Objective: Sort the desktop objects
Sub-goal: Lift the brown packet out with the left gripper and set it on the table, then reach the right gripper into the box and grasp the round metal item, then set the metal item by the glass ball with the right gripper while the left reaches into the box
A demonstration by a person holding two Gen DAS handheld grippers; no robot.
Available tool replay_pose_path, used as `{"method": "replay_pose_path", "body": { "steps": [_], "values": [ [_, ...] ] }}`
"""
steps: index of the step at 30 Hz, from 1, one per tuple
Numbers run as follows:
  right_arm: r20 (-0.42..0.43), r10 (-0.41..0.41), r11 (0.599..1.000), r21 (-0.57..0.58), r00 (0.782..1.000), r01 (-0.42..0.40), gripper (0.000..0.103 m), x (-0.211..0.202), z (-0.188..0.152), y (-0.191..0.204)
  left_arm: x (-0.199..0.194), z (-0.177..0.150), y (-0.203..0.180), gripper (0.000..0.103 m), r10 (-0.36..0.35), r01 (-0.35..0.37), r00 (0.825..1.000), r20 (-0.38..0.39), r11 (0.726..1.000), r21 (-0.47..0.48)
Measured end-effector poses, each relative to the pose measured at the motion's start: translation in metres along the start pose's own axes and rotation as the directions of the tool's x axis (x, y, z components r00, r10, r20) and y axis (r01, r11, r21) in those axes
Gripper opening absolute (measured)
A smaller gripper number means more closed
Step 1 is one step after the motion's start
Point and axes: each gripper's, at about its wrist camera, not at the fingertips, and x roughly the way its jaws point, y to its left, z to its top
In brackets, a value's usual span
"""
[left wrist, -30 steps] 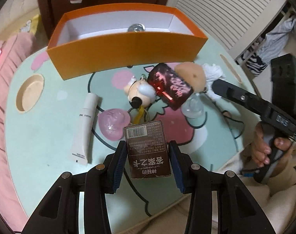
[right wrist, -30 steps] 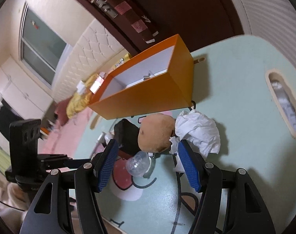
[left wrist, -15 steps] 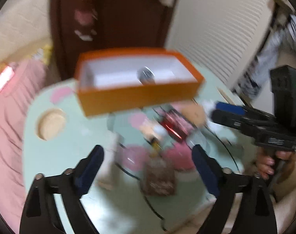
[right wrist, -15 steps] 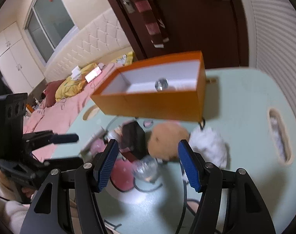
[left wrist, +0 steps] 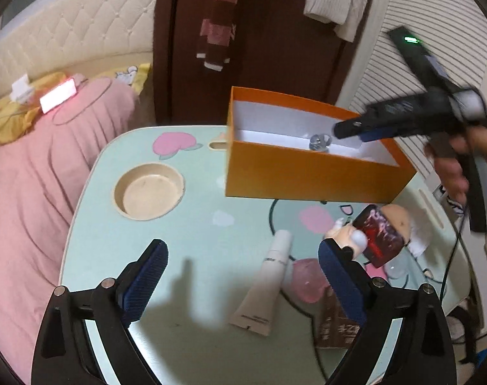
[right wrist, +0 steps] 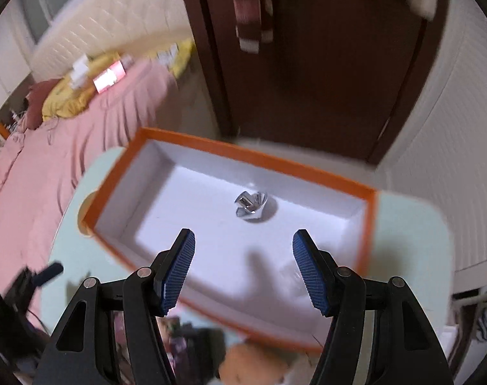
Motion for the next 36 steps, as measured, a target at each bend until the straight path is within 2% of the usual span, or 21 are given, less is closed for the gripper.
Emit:
{"method": "replay_pose_path", "body": {
  "steps": [4, 6, 7, 8, 9, 11, 13, 16, 19, 23, 27, 32, 36],
  "values": [
    [-0.097, -0.002, 1.000, 0.014, 0.995, 0.003, 0.064, 0.031, 0.021, -0.005, -0.003, 0.000, 0.002, 0.094, -0.031, 0.031, 0.999, 0.036, 1.000, 0.001],
    [-0.140, 0.002, 1.000, 0.015, 0.990, 0.000, 0.055, 0.043, 0.026, -0.005, -0.004, 0.000, 0.005, 0.094, -0.043, 0.044, 0.998, 0.043, 0.999, -0.009],
    [-0.183, -0.017, 1.000, -0.001, 0.983, 0.017, 0.038, 0.051, 0.027, -0.004, -0.003, 0.000, 0.007, 0.094, -0.049, 0.050, 0.998, 0.038, 0.999, -0.018],
    [-0.208, -0.036, 0.999, -0.019, 0.977, 0.033, 0.032, 0.057, 0.027, -0.002, -0.002, -0.001, 0.009, 0.094, -0.056, 0.057, 0.998, 0.033, 0.998, -0.029],
    [-0.220, -0.055, 0.998, -0.039, 0.974, 0.047, 0.031, 0.060, 0.027, 0.001, -0.001, -0.001, 0.011, 0.094, -0.063, 0.064, 0.998, 0.029, 0.997, -0.041],
    [-0.197, -0.085, 0.994, -0.081, 0.977, 0.070, 0.031, 0.056, 0.025, 0.006, 0.001, -0.002, 0.016, 0.094, -0.077, 0.078, 0.997, 0.019, 0.995, -0.069],
    [-0.186, -0.081, 0.994, -0.083, 0.979, 0.066, 0.031, 0.053, 0.024, 0.007, 0.003, -0.003, 0.020, 0.094, -0.091, 0.091, 0.996, 0.013, 0.991, -0.094],
    [-0.137, -0.052, 0.996, -0.077, 0.989, 0.042, 0.031, 0.038, 0.021, 0.006, 0.002, -0.003, 0.025, 0.094, -0.092, 0.094, 0.996, 0.021, 0.989, -0.118],
    [-0.043, 0.006, 0.998, -0.063, 0.999, -0.009, 0.031, 0.002, 0.015, 0.003, 0.001, -0.003, 0.025, 0.094, -0.085, 0.088, 0.996, 0.028, 0.989, -0.123],
    [0.094, 0.099, 0.994, -0.060, 0.991, -0.093, 0.031, -0.065, -0.015, -0.004, 0.001, -0.003, 0.025, 0.094, -0.092, 0.095, 0.995, 0.028, 0.986, -0.136],
    [0.129, 0.160, 0.986, -0.057, 0.979, -0.154, 0.031, -0.096, -0.072, -0.011, 0.001, -0.003, 0.021, 0.094, -0.103, 0.106, 0.994, 0.031, 0.983, -0.150],
    [0.106, 0.099, 0.994, 0.030, 0.989, -0.103, 0.031, -0.081, -0.140, -0.020, -0.012, 0.007, 0.010, 0.094, -0.112, 0.125, 0.989, 0.093, 0.982, -0.144],
    [0.106, 0.072, 0.994, 0.076, 0.992, -0.080, 0.032, -0.063, -0.171, -0.029, -0.014, 0.033, -0.012, 0.094, -0.154, 0.160, 0.985, 0.082, 0.985, -0.072]
  ]
}}
